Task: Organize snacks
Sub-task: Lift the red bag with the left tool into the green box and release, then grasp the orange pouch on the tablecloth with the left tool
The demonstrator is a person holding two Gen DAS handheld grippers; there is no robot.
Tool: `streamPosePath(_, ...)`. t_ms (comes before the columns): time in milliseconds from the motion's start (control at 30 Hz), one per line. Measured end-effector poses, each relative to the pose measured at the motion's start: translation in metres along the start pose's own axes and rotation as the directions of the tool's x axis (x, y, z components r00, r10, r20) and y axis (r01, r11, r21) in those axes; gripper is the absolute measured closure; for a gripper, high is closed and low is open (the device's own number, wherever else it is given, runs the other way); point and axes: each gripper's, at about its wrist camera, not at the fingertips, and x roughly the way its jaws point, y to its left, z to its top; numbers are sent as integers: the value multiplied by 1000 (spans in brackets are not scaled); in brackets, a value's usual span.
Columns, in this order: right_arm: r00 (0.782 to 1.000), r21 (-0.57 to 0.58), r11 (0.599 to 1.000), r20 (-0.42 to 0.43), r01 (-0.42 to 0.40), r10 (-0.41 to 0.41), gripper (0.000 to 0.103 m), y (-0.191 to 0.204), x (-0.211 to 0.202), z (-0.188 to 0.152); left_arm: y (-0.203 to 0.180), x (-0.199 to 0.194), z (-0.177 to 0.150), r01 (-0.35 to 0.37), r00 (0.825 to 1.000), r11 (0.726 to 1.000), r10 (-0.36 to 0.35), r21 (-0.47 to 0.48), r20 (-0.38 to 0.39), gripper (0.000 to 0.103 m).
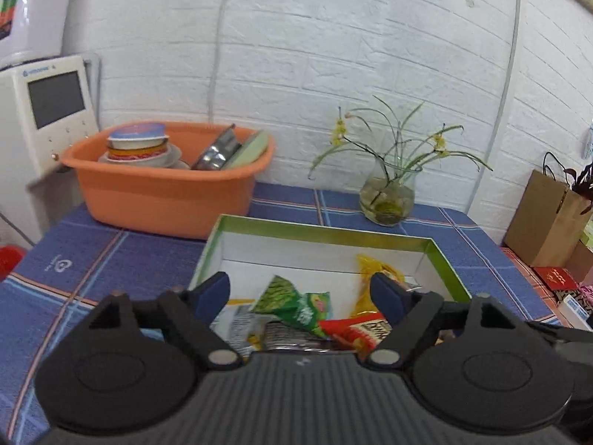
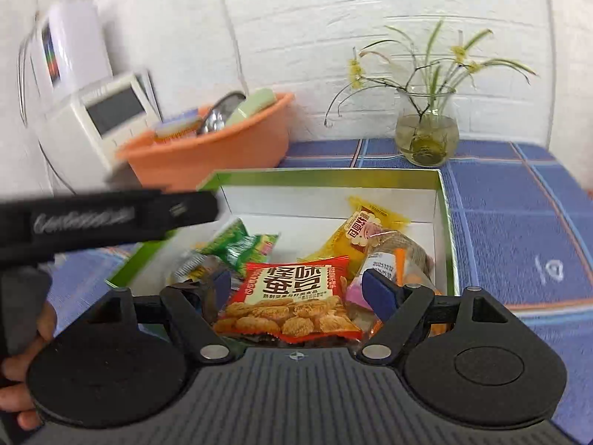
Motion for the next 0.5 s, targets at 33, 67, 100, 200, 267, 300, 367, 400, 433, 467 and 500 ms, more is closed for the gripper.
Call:
streamPosePath(33,1000,15,1000,11,-11,11,0,2,-12,-5,9,-11,-3,-24,1000,1000,24,-7,13,16)
streamPosePath(67,1000,23,999,18,-24,23,0,4,-23,-10,18,-21,-7,-44,999,999,44,-24,23,13)
streamPosePath(100,999,23,999,23,-39,38,0,5,-34,-13,30,-32,-12,-58,998,998,59,-40,30,7)
streamPosePath(200,997,0,998,56,-55,55,0,20,-62,-25,63,-60,-31,-143,988,988,146,-63,55,1)
streamPosePath(267,994,-58,995,71,-83,87,0,38,-79,-30,82,-71,-45,-224,971,970,231,-95,63,1)
streamPosePath(300,992,-85,991,72,-99,105,0,47,-85,-37,91,-73,-52,-247,965,962,254,-115,57,1)
streamPosePath(367,989,-133,982,48,-131,138,0,63,-89,-45,109,-72,-65,-231,972,962,236,-148,15,1)
streamPosePath(400,988,-154,977,24,-146,151,0,71,-88,-50,117,-70,-71,-218,976,961,219,-172,-10,1)
streamPosePath(433,987,-173,972,1,-158,161,0,77,-83,-54,124,-68,-77,-212,977,956,211,-201,-27,1)
streamPosePath(467,985,-190,967,-19,-171,171,0,85,-80,-58,131,-65,-83,-210,978,952,206,-223,-42,1)
streamPosePath(500,983,-207,962,-38,-181,177,0,91,-74,-62,137,-62,-88,-207,978,947,197,-244,-65,1)
